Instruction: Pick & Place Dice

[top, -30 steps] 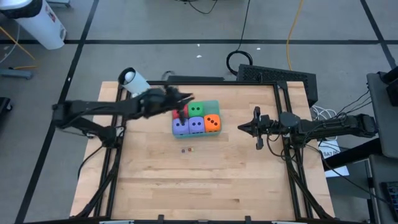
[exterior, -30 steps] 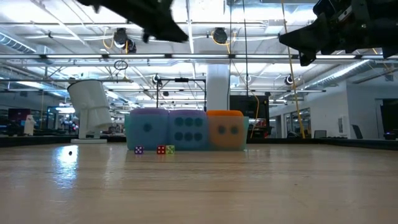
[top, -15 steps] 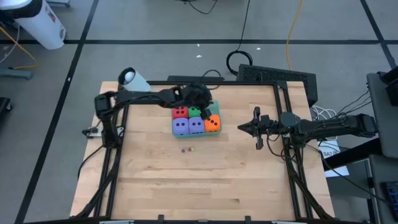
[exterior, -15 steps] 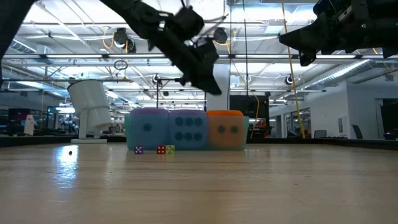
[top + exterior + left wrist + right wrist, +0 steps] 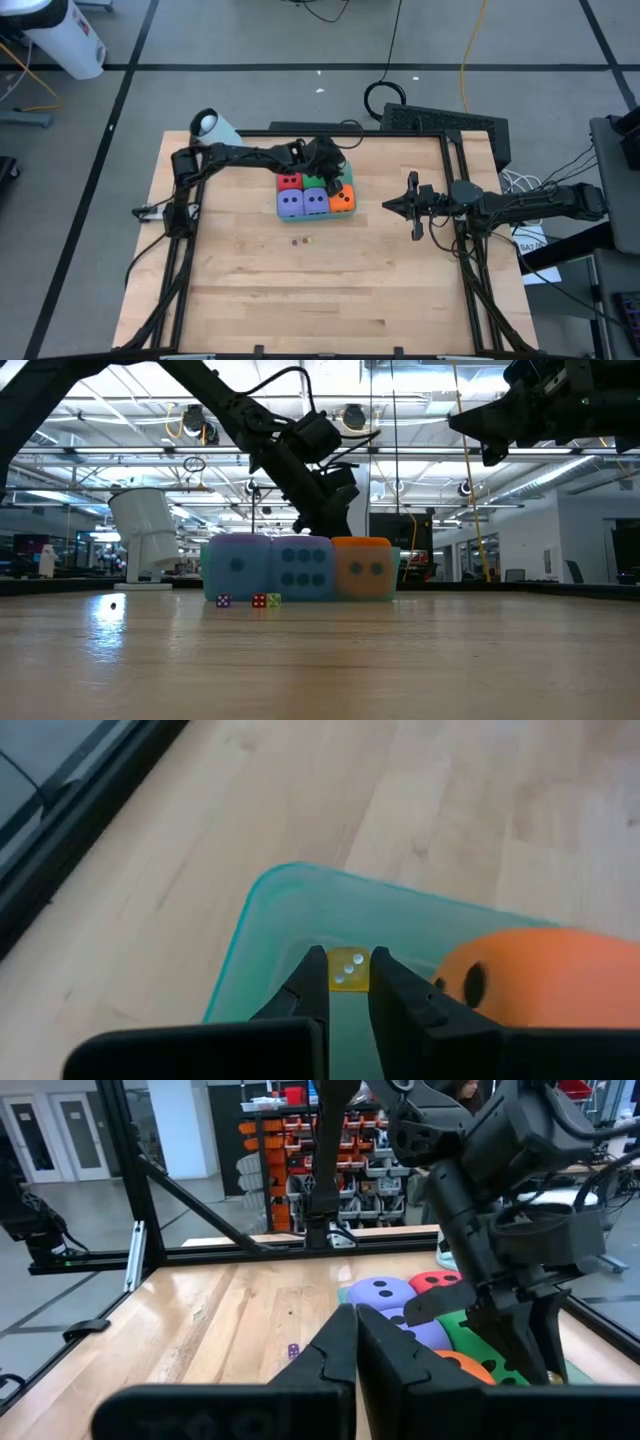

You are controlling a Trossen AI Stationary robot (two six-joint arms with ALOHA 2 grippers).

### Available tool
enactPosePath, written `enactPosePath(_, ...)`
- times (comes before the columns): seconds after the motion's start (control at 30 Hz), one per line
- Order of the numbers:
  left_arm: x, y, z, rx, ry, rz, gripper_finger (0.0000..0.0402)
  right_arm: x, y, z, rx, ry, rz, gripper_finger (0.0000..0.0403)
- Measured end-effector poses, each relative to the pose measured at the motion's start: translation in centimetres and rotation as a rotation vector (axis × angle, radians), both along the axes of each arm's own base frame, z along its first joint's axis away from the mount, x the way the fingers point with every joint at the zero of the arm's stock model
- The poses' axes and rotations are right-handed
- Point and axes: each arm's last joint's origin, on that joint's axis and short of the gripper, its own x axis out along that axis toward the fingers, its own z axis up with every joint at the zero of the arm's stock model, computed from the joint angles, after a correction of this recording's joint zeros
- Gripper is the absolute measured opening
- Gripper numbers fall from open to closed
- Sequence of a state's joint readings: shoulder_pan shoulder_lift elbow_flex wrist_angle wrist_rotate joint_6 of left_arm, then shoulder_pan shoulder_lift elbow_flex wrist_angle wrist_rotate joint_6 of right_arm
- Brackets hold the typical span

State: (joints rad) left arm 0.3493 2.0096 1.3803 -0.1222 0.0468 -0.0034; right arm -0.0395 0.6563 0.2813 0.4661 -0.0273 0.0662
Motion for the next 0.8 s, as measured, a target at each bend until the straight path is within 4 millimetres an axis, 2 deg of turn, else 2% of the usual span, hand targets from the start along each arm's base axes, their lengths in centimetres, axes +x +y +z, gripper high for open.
enactPosePath(0.37,-0.04,-0.01,-0.23,0.006,0.016,-0.006,0.0038,0.0,0.0,0.0,0.0,0.0,0.0,0.0)
enactPosePath(0.47,-0.03,-0.04,-0.23,-0.013,0.01,0.012,0.0048,0.0,0.0,0.0,0.0,0.0,0.0,0.0)
enactPosePath(0.57,-0.03,-0.04,-0.23,-0.027,0.006,0.025,0.0083,0.0,0.0,0.0,0.0,0.0,0.0,0.0)
enactPosePath(0.8,-0.03,-0.04,-0.23,-0.039,0.003,0.038,0.0196,0.0,0.0,0.0,0.0,0.0,0.0,0.0)
